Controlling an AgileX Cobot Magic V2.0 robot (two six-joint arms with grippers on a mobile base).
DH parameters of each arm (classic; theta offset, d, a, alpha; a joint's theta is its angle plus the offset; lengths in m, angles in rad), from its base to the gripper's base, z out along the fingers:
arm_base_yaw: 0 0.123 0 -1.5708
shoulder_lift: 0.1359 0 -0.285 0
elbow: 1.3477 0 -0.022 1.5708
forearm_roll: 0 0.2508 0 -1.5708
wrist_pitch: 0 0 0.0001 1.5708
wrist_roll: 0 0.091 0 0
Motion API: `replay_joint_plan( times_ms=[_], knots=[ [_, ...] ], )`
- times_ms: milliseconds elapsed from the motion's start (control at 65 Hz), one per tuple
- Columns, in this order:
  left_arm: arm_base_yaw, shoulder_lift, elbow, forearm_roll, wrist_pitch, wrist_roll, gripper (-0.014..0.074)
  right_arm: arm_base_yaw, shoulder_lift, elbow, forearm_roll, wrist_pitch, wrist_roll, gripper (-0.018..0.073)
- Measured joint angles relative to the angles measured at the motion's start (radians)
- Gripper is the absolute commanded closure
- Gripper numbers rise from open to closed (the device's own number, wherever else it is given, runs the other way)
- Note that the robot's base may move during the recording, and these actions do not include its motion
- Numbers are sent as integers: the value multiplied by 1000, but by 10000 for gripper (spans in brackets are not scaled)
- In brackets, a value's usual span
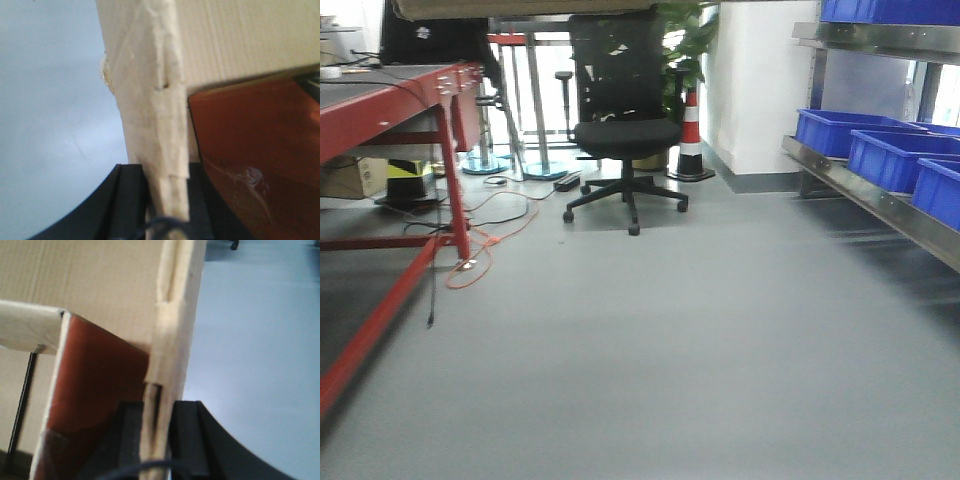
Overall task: Stack two boxes on right shelf middle
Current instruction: 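Drive the base up to the shelf rack with blue bins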
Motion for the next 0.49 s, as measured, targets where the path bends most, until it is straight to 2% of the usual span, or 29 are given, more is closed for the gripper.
replay_joint_plan(
  times_ms=[493],
  knots=[
    [0, 0, 0, 0, -11, 0, 708, 0, 2, 0, -2, -7, 0, 713]
  ],
)
